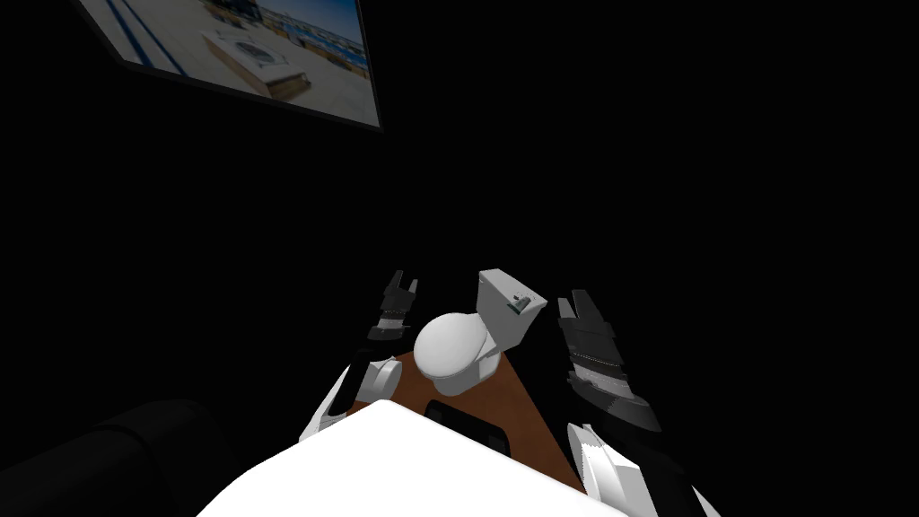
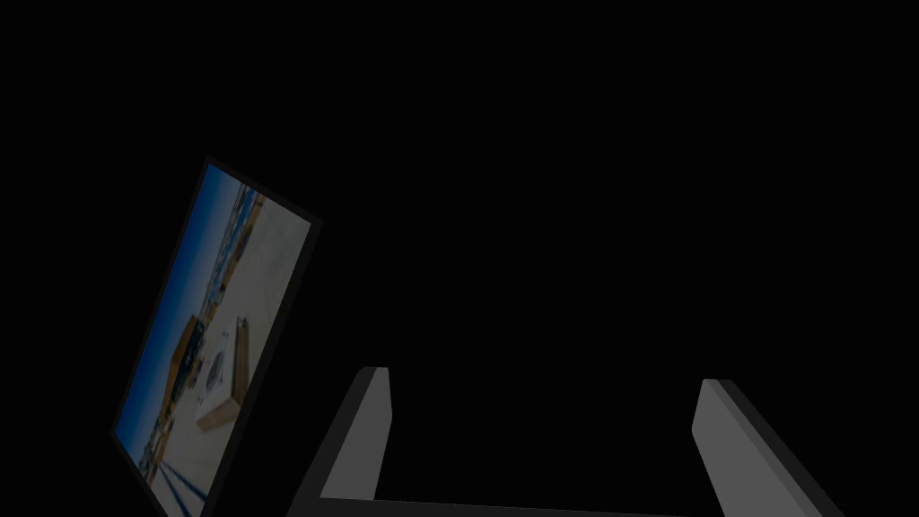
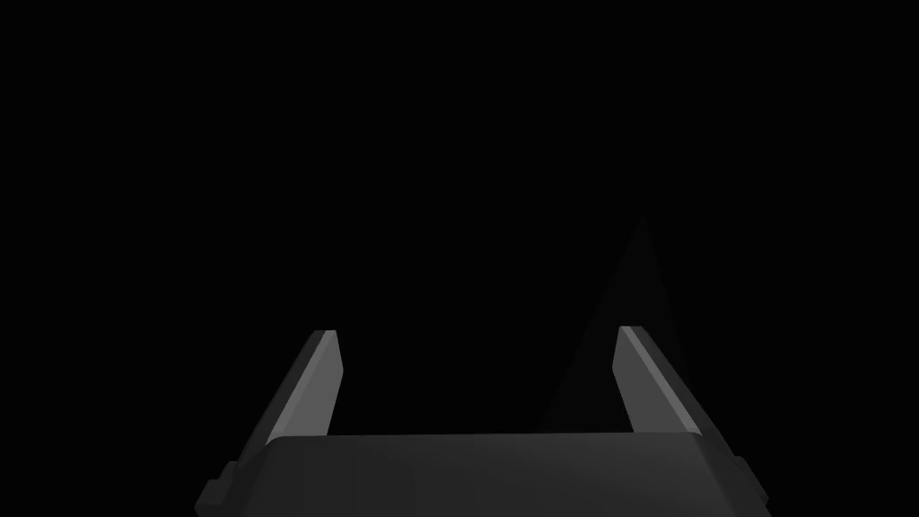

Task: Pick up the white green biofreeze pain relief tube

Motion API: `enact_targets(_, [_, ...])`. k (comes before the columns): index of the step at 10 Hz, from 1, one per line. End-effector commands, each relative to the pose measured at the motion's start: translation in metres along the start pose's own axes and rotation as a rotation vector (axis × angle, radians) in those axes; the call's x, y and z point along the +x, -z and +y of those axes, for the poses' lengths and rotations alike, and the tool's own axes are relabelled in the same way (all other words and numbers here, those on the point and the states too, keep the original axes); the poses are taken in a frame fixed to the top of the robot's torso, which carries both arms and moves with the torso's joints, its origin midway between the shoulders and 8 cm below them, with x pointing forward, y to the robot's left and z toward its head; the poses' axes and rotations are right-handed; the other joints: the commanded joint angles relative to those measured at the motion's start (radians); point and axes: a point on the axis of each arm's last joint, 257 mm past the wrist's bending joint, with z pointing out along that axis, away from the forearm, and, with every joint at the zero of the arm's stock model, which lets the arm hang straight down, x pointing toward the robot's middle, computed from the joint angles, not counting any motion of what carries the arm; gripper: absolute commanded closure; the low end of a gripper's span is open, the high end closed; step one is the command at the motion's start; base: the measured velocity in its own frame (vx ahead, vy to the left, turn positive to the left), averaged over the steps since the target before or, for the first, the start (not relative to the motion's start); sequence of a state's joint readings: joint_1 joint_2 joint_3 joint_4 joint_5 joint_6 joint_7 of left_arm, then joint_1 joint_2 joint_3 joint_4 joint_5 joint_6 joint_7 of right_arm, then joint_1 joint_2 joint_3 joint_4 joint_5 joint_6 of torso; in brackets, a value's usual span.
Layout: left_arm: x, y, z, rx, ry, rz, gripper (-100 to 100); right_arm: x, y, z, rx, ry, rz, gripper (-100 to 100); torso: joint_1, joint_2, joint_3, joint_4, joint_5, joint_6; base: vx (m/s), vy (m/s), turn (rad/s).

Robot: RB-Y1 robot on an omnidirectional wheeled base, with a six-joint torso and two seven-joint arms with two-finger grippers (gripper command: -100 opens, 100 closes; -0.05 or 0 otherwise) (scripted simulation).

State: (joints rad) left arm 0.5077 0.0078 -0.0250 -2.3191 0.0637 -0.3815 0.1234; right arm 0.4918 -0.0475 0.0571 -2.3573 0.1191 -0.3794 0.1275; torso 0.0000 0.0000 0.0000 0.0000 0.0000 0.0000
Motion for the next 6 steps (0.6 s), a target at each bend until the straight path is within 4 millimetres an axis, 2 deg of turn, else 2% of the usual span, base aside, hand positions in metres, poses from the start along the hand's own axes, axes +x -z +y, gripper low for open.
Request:
enact_targets(1, [0.000, 0.000, 0.000, 0.000, 0.000, 0.000, 0, 0.006, -0.001, -0.006, 0.015, -0.055, 0.027, -100, 0.000, 0.000, 0.000, 0.000, 0.000, 0.000, -0.004, -0.017, -0.004])
enact_targets(6, [0.000, 0.000, 0.000, 0.000, 0.000, 0.000, 0, 0.015, -0.002, -0.021, 0.059, -0.198, 0.053, -100, -0.002, 0.001, 0.000, 0.000, -0.001, 0.000, -0.009, -0.033, 0.001])
